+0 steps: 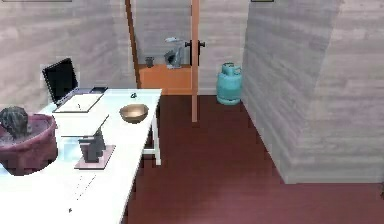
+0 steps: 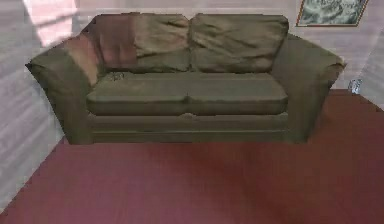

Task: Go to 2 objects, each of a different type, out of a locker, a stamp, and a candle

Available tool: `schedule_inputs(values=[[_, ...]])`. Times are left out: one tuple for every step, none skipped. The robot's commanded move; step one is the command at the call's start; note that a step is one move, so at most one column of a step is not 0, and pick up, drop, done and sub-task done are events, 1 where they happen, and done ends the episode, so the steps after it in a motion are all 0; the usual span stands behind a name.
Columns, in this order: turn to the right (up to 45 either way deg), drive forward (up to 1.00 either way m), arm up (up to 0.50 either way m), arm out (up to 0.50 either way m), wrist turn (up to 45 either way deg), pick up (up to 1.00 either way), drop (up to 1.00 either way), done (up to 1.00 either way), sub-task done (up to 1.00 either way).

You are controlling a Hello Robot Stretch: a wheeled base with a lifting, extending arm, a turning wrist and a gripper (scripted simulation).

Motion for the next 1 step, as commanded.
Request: schedule_inputs(values=[[0.0, 1.0, 0.0, 0.0, 0.0, 0.0, 0.0, 0.0, 0.0]])
